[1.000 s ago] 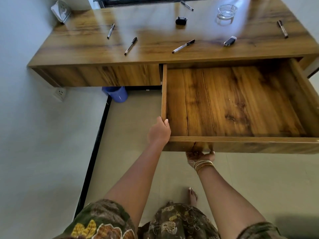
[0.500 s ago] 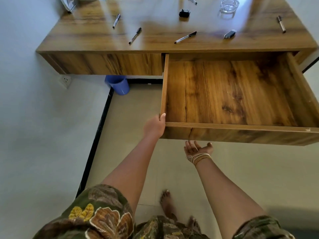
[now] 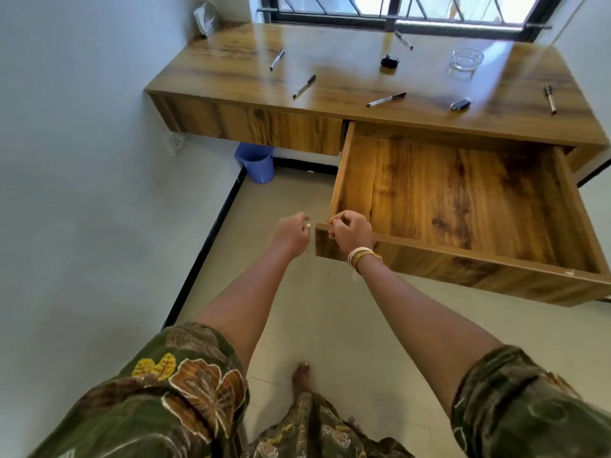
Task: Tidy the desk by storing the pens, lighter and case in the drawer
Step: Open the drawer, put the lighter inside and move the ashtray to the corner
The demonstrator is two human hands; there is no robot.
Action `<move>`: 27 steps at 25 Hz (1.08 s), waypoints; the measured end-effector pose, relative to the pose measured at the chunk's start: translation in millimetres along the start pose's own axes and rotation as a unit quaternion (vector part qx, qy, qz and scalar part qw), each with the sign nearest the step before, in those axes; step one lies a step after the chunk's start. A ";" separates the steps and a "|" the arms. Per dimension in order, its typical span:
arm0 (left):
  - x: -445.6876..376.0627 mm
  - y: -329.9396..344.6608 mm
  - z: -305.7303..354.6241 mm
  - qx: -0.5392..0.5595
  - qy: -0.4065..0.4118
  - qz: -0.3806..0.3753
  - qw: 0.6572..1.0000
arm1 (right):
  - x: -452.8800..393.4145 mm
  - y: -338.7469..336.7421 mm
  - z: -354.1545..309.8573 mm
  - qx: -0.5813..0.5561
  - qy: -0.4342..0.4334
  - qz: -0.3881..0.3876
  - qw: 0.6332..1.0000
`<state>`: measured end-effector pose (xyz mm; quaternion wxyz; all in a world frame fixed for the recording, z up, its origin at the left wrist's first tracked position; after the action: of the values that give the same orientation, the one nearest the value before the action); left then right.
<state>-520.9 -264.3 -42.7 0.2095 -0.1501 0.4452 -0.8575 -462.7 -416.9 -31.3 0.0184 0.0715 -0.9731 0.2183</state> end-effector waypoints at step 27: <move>-371.5 -101.8 -27.0 -0.097 0.113 0.057 0.987 | -326.6 167.0 -120.4 0.168 -0.097 0.083 0.977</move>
<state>-233.7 -9.7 0.1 0.1903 -0.0464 0.5553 -0.8083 -163.6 -173.2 -14.9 -0.1068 0.0130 -0.9222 0.3715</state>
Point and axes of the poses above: each hand's wrist, its own x-axis away from the middle knuckle, its own y-axis out of the palm, z = x × y, the point moved 10 cm from there along -x, towards the middle knuckle, and after that the axes turned 7 degrees about z, right-handed, at the moved point
